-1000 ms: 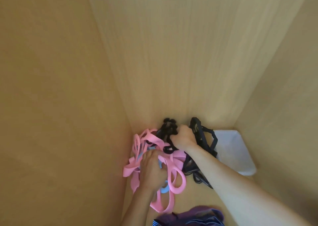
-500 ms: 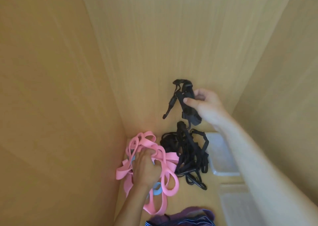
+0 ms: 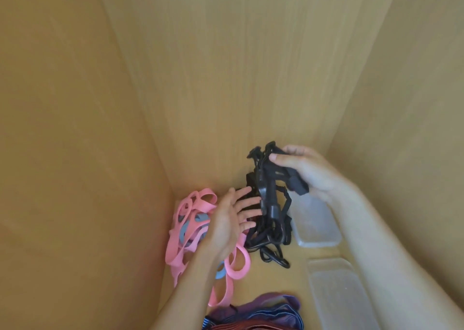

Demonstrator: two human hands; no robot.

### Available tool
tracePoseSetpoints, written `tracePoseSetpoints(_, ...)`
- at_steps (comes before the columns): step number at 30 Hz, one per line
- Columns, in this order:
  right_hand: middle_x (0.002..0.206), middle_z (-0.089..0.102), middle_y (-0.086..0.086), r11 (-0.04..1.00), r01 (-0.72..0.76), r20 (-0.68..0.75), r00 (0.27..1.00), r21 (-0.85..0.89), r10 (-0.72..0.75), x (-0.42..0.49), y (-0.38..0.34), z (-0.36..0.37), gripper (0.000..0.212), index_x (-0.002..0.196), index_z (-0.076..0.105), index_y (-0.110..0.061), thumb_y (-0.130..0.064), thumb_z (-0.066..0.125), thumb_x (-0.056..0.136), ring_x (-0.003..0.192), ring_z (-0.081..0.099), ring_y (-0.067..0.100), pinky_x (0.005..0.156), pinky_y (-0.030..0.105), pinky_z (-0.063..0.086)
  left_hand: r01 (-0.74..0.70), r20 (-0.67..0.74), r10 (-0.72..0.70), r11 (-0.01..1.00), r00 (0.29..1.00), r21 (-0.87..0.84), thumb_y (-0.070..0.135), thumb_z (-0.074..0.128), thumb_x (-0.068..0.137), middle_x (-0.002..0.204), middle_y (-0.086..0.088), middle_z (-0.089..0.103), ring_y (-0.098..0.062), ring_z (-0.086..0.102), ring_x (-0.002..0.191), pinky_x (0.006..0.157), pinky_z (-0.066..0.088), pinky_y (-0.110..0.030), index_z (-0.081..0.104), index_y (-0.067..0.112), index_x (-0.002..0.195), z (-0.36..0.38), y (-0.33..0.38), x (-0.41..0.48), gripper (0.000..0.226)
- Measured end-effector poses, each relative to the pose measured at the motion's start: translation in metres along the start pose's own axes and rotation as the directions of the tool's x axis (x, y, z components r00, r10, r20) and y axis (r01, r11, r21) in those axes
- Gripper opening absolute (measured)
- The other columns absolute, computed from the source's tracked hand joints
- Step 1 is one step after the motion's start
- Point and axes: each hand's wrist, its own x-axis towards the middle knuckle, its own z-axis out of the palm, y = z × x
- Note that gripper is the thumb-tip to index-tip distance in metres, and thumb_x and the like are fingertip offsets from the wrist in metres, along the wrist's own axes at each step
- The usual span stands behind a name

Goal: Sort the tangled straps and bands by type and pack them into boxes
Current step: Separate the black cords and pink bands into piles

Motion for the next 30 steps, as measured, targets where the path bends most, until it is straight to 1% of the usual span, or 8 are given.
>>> tracePoseSetpoints(5,0.078,0.07,0.006,0.985,-0.158,-0.199,0.97,-0.074,0.141,0.014,0.065,0.026,0.032,0.084,0.055,-0.015,-0.042,0.066,0.094,0.07,0.068,0.022,0.066,0.035,0.052,0.064,0.09,-0.082,0.981,0.993,0.182,0.024,0.055,0.092,0.103,-0.014,0.072,-0.023,0.068,0.083,0.064,0.053,-0.026,0.062,0.004,0.124,0.009,-0.015,0.0,0.038)
tracePoseSetpoints(10,0.11,0.067,0.004,0.961,-0.217,-0.385,0.912,-0.171,0.137,0.021,0.108,0.051,0.029,0.114,0.054,-0.02,-0.041,0.062,0.095,0.09,0.063,0.014,0.083,0.033,0.05,0.159,-0.117,-0.14,0.972,0.983,0.172,0.006,0.049,0.1,0.107,-0.013,0.073,-0.025,0.074,0.093,0.069,0.058,-0.031,0.051,0.009,0.129,0.009,-0.038,0.008,0.029)
tracePoseSetpoints(16,0.155,0.026,0.003,0.747,-0.049,-0.281,0.941,-0.664,-0.188,0.005,0.144,0.073,0.062,0.153,0.032,-0.029,-0.032,0.055,0.096,0.139,0.034,0.025,0.114,0.04,0.036,0.083,-0.121,-0.047,0.946,0.992,0.314,0.005,0.054,0.1,0.123,-0.012,0.065,-0.016,0.07,0.1,0.077,0.059,-0.026,0.04,0.014,0.134,0.002,-0.061,0.023,0.037)
tracePoseSetpoints(20,0.168,0.008,0.006,0.646,-0.078,-0.179,0.979,-0.759,-0.092,0.003,0.159,0.079,0.065,0.16,0.018,-0.024,-0.035,0.044,0.102,0.154,0.005,0.027,0.125,0.041,0.011,-0.015,-0.29,0.174,0.878,0.941,0.478,-0.009,0.049,0.089,0.104,-0.008,0.069,-0.022,0.066,0.091,0.079,0.055,-0.034,0.053,0.014,0.116,-0.021,-0.07,0.021,0.035)
tracePoseSetpoints(23,0.169,-0.001,0.008,0.638,-0.092,-0.159,0.986,-0.764,-0.047,0.004,0.161,0.079,0.071,0.161,0.01,-0.021,-0.031,0.045,0.1,0.155,-0.004,0.028,0.126,0.041,0.003,-0.004,-0.306,0.383,0.63,0.871,0.776,-0.005,0.056,0.08,0.09,0.006,0.064,-0.018,0.063,0.085,0.068,0.044,-0.021,0.055,0.03,0.091,-0.047,-0.068,0.009,0.037)
tracePoseSetpoints(25,0.169,-0.005,0.009,0.654,-0.085,-0.17,0.983,-0.752,-0.067,0.002,0.156,0.078,0.075,0.161,0.01,-0.02,-0.027,0.049,0.097,0.155,-0.008,0.028,0.126,0.04,0.001,0.012,-0.123,0.428,0.253,0.895,0.967,0.005,0.064,0.074,0.096,0.007,0.062,-0.02,0.06,0.095,0.074,0.042,-0.024,0.062,0.025,0.092,-0.06,-0.067,0.001,0.027)
tracePoseSetpoints(27,0.168,-0.002,0.011,0.675,-0.065,-0.208,0.969,-0.735,-0.133,-0.002,0.147,0.078,0.077,0.161,0.015,-0.021,-0.024,0.054,0.094,0.155,-0.005,0.029,0.126,0.041,0.001,0.056,-0.017,0.34,-0.106,0.94,0.993,0.023,0.068,0.074,0.123,0.001,0.056,-0.024,0.048,0.119,0.097,0.04,-0.031,0.062,0.021,0.115,-0.066,-0.073,-0.003,0.042)
tracePoseSetpoints(30,0.163,0.018,0.013,0.734,-0.022,-0.289,0.927,-0.679,-0.24,-0.015,0.132,0.079,0.07,0.154,0.032,-0.013,-0.019,0.061,0.09,0.151,0.013,0.03,0.125,0.042,0.014,0.113,-0.032,0.268,-0.29,0.963,0.95,0.035,0.059,0.082,0.165,-0.003,0.015,-0.03,0.011,0.152,0.123,0.012,-0.046,0.03,0.022,0.152,-0.066,-0.085,-0.004,0.077)
